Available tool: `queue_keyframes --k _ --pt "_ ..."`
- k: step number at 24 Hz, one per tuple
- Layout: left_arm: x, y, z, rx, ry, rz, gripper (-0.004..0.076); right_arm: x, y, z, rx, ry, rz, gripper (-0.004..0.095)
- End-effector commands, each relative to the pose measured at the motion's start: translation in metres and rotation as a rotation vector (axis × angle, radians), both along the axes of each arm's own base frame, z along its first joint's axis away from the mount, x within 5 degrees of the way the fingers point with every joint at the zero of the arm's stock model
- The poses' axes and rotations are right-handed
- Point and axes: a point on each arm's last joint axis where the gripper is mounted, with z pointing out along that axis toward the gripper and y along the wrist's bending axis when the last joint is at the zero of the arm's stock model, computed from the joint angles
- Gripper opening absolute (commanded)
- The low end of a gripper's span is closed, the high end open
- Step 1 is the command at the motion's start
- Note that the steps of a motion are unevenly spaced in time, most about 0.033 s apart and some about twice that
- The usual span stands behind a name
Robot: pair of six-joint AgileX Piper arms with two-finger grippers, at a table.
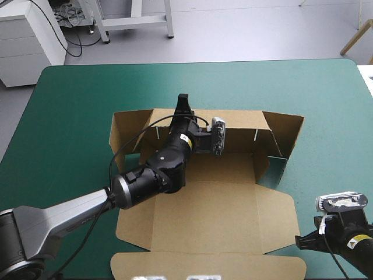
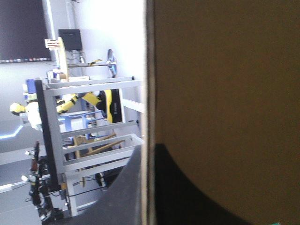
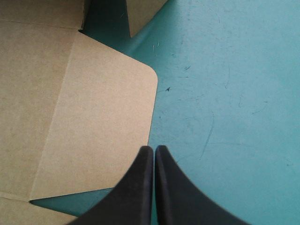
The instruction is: Fold the box
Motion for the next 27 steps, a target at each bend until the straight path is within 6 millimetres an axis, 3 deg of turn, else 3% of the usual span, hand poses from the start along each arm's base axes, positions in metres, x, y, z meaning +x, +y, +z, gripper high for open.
queue_keyframes --k 1,8,13,15,17,18,21,23,27 --pt "-0.017 0.004 0.020 -0.059 -0.158 -0.037 -0.0010 0.004 0.000 0.010 -0.016 -0.063 0.012 -0.0004" --pt "-0.031 0.006 -0.011 -0.035 -0.178 -0.028 -0.0010 0.005 -0.001 0.011 -0.023 -0.080 0.008 -0.0004" --pt "-0.031 0.006 -0.011 -0.070 -0.171 -0.018 -0.0010 0.007 0.001 0.013 0.026 -0.110 -0.009 0.0038" --pt "-0.031 0.006 -0.011 -0.072 -0.171 -0.017 -0.0010 0.008 0.001 0.014 0.042 -0.122 -0.026 0.0151" --pt "-0.031 0.006 -0.011 -0.072 -0.171 -0.017 -0.0010 0.008 0.001 0.014 0.042 -0.122 -0.026 0.0328" --pt "-0.031 0.006 -0.011 -0.072 -0.171 -0.017 -0.0010 0.008 0.001 0.014 0.042 -0.122 -0.026 0.0503" --pt "-0.031 0.006 -0.011 -0.071 -0.173 -0.018 -0.0010 0.008 0.001 0.015 0.044 -0.123 -0.028 0.0840" --pt "-0.031 0.006 -0.011 -0.071 -0.173 -0.018 -0.0010 0.008 0.001 0.015 0.044 -0.123 -0.028 0.0869" --pt "-0.031 0.006 -0.011 -0.071 -0.173 -0.018 -0.0010 0.009 0.004 0.018 0.092 -0.153 -0.028 0.0825"
